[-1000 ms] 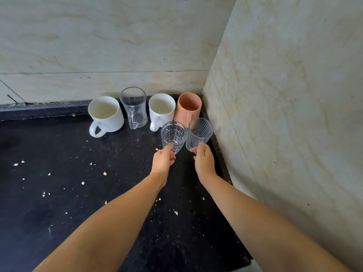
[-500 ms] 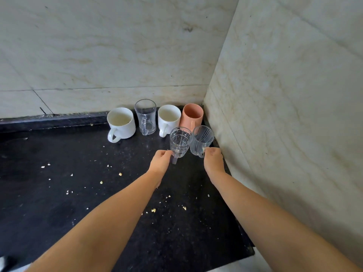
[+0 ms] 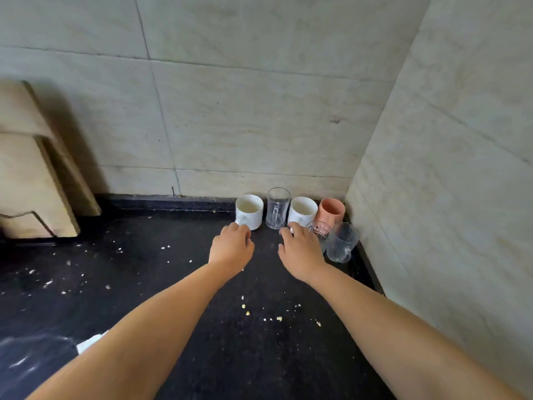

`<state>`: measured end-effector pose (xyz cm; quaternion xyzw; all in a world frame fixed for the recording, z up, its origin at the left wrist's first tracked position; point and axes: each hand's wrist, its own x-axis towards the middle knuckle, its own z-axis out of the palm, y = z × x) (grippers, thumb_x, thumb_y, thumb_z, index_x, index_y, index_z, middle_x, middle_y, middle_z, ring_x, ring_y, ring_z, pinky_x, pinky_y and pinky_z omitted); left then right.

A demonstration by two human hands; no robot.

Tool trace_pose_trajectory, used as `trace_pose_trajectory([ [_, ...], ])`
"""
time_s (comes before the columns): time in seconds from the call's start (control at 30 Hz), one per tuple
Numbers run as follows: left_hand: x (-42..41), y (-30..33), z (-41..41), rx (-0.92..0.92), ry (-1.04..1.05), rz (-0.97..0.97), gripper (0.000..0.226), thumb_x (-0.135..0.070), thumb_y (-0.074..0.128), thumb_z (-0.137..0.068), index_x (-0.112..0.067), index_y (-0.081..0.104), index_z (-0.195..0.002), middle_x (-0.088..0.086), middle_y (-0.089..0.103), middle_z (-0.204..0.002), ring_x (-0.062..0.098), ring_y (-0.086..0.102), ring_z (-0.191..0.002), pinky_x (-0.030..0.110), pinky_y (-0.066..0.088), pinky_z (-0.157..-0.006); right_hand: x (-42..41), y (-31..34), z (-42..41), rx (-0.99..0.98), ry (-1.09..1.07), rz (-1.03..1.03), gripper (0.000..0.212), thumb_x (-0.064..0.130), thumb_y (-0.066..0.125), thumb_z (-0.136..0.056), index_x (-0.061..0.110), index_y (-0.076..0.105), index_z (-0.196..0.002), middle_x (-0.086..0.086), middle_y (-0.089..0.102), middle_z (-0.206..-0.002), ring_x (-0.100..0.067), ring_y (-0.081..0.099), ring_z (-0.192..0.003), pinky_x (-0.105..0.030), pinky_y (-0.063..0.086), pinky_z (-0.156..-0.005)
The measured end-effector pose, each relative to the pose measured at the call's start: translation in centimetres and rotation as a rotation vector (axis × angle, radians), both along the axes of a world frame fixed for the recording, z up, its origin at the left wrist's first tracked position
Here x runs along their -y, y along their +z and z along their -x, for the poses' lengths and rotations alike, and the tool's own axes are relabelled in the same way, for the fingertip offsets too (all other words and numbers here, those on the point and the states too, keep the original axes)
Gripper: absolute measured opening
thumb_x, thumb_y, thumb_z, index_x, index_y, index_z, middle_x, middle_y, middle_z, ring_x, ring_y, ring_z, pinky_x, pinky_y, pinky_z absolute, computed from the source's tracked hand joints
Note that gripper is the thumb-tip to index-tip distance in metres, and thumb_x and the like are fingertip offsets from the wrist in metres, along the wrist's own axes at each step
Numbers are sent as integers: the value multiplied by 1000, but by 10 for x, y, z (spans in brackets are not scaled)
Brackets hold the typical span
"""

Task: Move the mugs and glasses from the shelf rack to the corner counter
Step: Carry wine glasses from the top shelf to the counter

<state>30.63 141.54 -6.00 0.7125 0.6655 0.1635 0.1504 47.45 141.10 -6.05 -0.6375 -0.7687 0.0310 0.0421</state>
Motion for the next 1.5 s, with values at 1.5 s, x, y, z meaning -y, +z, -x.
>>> trace_pose_trajectory([
  [1.5, 989, -12, 229, -30, 1871, 169, 21, -25, 44, -93, -17, 59, -104, 4, 58, -104, 24, 55, -100, 41, 49, -91, 799, -13, 433, 110, 1775, 226, 39, 33, 37, -99, 12, 42, -132, -12, 46, -131, -34, 50, -120, -45, 45, -94],
])
